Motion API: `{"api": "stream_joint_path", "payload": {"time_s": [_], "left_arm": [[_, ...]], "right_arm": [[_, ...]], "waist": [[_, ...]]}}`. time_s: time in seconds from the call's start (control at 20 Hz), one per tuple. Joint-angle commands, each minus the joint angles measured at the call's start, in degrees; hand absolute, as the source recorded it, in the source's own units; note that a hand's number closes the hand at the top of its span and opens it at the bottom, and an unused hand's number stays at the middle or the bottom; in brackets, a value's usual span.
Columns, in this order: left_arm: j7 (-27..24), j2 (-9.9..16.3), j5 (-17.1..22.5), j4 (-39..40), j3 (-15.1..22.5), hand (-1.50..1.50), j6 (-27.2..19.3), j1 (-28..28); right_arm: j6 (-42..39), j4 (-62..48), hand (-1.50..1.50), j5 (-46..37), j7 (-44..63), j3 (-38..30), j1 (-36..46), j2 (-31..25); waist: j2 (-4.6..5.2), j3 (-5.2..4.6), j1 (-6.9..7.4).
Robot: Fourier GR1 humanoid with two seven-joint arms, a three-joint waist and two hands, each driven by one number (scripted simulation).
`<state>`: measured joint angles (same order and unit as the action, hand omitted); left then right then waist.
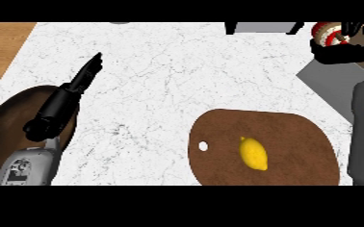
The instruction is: Pick the cupcake from the cutting board and place it in the cardboard box
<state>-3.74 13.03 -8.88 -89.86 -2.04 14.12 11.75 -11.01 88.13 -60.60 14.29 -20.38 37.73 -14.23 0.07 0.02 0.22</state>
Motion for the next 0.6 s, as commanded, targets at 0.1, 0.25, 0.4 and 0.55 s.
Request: {"api": "stream_joint_path", "payload": {"time_s": [0.1,0.25,0.4,0.55], "left_arm": [[1.02,0.88,1.24,0.61,-1.42,0.00,1.51,1.84],[1.87,-1.13,-0.64,-0.50,0.75,0.00,-0.19,1.12],[1.10,-0.37,0.92,-1.07,0.00,0.00,1.34,0.45],[1.17,-2.58,-1.93,0.01,1.85,0.00,-1.37,1.11]], "right_arm": [[3.67,-14.25,1.50,-0.03,-5.50,-5.24,3.30,-10.99],[0.33,-21.93,1.50,1.54,-10.06,-7.06,1.72,-16.13],[-6.46,-30.01,1.50,0.63,-9.43,-5.90,2.97,-19.09],[-9.00,-36.67,1.50,0.41,-10.22,-4.66,5.24,-20.29]], "waist": [[0.18,-0.01,0.25],[0.20,0.02,0.22],[0.41,0.00,0.85],[0.45,0.01,0.92]]}}
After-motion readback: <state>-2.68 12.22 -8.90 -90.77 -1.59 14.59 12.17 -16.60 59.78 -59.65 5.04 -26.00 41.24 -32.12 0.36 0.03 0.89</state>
